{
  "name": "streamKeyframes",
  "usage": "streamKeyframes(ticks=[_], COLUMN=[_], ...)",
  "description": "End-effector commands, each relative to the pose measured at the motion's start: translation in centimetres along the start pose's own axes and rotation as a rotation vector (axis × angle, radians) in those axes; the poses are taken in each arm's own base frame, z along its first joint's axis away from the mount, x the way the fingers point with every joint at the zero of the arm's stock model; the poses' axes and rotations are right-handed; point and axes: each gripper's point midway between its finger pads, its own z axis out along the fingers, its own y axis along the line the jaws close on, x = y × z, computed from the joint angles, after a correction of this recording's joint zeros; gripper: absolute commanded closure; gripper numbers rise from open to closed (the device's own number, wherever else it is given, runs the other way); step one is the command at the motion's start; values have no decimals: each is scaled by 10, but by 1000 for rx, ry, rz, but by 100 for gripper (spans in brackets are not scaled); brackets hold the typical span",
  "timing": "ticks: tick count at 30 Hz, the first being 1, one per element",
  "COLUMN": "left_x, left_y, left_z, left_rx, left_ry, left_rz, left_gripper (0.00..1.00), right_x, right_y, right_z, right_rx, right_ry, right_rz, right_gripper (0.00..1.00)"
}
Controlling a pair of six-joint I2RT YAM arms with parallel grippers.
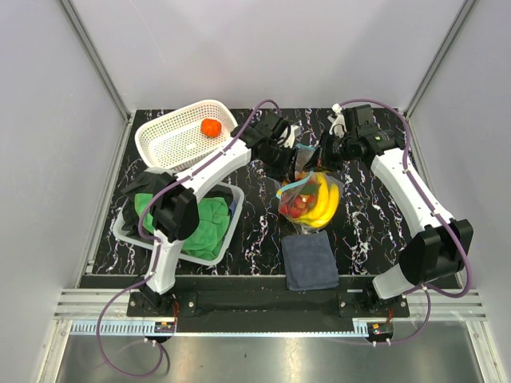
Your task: Open the zip-top bag and remove the fake food
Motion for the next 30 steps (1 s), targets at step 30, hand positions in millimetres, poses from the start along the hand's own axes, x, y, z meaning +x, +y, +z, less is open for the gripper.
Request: streamKeyframes(ticks=[30], left_x=[-89], left_y=[-51], left_z=[-131], left_rx=[-34], left_ry=[-518], left_rz=[253], left_gripper=[100], right_x=[-2], right_y=[-4], right_z=[-10], right_rx=[43], right_ry=[-89], right_rz=[-25], right_gripper=[100])
